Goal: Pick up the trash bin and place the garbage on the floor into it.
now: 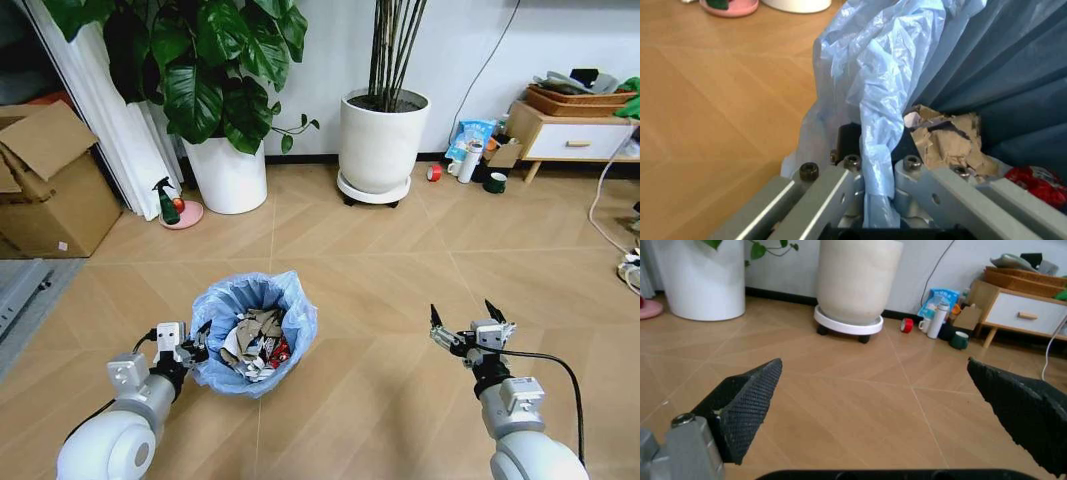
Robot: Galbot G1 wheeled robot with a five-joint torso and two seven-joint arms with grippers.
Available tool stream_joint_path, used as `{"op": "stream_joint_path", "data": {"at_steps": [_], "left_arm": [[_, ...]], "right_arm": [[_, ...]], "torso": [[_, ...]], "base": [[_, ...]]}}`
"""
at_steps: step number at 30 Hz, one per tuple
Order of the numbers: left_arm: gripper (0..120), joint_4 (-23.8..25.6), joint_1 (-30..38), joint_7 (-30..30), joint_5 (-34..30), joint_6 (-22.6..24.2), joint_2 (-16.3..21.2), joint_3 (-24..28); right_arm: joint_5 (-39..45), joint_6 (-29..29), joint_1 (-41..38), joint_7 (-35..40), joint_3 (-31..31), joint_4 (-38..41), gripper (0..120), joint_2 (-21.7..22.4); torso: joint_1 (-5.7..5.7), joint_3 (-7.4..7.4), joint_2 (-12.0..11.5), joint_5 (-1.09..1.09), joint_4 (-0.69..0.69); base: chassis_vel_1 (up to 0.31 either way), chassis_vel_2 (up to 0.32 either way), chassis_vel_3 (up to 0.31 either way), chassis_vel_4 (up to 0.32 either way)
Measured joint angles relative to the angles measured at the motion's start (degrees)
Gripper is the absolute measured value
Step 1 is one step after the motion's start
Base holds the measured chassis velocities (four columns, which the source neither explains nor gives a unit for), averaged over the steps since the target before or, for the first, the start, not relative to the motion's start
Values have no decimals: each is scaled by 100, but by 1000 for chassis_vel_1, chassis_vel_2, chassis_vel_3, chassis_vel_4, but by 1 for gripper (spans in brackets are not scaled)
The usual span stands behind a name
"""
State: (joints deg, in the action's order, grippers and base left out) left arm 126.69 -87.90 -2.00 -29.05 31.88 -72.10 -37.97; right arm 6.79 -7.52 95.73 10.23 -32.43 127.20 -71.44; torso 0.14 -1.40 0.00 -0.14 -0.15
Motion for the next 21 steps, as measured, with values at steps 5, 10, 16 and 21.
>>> {"op": "stream_joint_path", "data": {"at_steps": [5,10,16,21], "left_arm": [[0,4,-8,11,22,-4,-21,-4],[0,6,-14,24,33,-9,-45,-19],[0,7,-24,25,37,-10,-43,-41],[0,2,-16,26,39,-11,-46,-30]], "right_arm": [[-1,2,10,-2,0,1,100,20],[4,2,1,-3,-1,2,100,49],[18,8,-28,-4,-4,-17,100,42],[18,10,-23,-5,0,-32,100,20]], "torso": [[0,0,0,1,2],[0,0,0,3,0],[0,0,0,0,1],[0,0,0,2,1]], "base": [[234,-139,-225,145],[240,-147,-240,145],[242,-171,-233,173],[203,-179,-208,187]]}}
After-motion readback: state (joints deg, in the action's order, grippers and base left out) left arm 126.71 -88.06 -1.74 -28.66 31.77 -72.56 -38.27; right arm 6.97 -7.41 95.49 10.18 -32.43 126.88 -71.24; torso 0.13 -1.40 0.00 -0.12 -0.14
